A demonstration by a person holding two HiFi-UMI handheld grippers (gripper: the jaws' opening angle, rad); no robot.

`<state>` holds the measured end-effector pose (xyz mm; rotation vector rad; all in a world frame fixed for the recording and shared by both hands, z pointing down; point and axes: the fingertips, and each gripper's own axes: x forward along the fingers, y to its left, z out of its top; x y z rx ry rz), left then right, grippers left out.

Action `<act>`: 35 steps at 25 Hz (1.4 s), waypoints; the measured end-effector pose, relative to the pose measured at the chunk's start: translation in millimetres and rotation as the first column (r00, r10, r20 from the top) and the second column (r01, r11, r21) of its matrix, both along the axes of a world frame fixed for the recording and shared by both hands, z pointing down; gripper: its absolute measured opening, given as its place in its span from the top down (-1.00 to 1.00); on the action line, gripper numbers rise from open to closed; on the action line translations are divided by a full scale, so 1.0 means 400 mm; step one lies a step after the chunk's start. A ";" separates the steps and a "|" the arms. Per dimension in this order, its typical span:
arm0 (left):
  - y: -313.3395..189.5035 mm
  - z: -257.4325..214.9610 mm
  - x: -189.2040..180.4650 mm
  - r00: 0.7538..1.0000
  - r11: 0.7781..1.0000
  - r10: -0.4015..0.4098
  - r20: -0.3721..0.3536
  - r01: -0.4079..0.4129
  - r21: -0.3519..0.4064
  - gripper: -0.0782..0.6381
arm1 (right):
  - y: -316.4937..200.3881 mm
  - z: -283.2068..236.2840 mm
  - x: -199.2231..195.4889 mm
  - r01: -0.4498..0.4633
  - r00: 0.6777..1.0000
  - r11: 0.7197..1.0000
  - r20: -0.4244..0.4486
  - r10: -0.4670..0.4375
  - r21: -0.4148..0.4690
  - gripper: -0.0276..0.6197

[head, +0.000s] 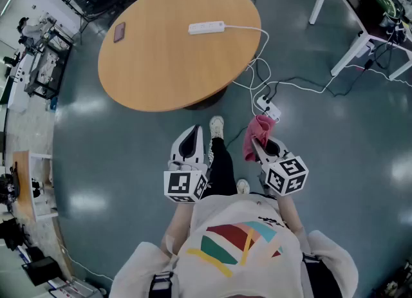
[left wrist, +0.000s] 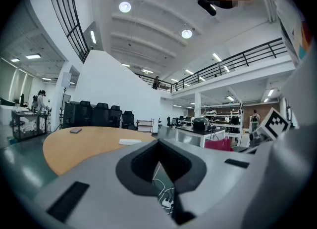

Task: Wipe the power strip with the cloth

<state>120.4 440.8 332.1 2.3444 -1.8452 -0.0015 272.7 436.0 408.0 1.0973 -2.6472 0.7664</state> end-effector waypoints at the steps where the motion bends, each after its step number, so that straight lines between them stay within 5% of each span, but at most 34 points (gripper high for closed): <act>1: -0.040 0.011 -0.024 1.000 1.000 -0.005 0.001 0.005 -0.003 0.66 | -0.037 0.009 -0.021 0.011 1.000 1.000 -0.016 -0.011 -0.001 0.80; 8: -0.418 0.016 -0.251 0.996 0.999 -0.038 -0.075 0.037 -0.016 0.66 | -0.441 -0.022 -0.221 0.047 0.994 0.998 -0.097 -0.043 0.037 0.80; 14: -0.733 -0.015 -0.412 0.998 0.999 0.022 -0.064 -0.025 -0.044 0.67 | -0.714 -0.109 -0.389 0.068 0.989 0.995 -0.135 -0.059 0.067 0.80; 19: -0.933 0.012 -0.440 0.997 0.993 0.077 -0.011 -0.078 -0.088 0.67 | -0.892 -0.121 -0.442 0.068 0.991 0.995 -0.120 -0.059 0.070 0.80; 26: -1.110 0.128 -0.412 0.994 0.972 0.100 0.031 -0.091 -0.214 0.67 | -1.132 -0.098 -0.477 0.238 0.959 0.970 -0.169 -0.228 0.040 0.80; 29: -1.247 0.182 -0.388 0.984 0.963 0.137 0.112 -0.106 -0.247 0.66 | -1.293 -0.109 -0.481 0.376 0.902 0.923 -0.257 -0.346 0.078 0.80; 31: -1.336 0.237 -0.414 0.972 0.955 0.157 0.177 -0.103 -0.279 0.67 | -1.396 -0.096 -0.525 0.485 0.838 0.867 -0.347 -0.422 0.116 0.80; 33: -1.393 0.298 -0.440 0.955 0.934 0.192 0.228 -0.106 -0.342 0.67 | -1.462 -0.066 -0.582 0.615 0.734 0.781 -0.437 -0.519 0.106 0.80; 35: -1.439 0.336 -0.438 0.935 0.913 0.230 0.270 -0.111 -0.393 0.67 | -1.509 -0.037 -0.623 0.753 0.587 0.656 -0.504 -0.633 0.052 0.80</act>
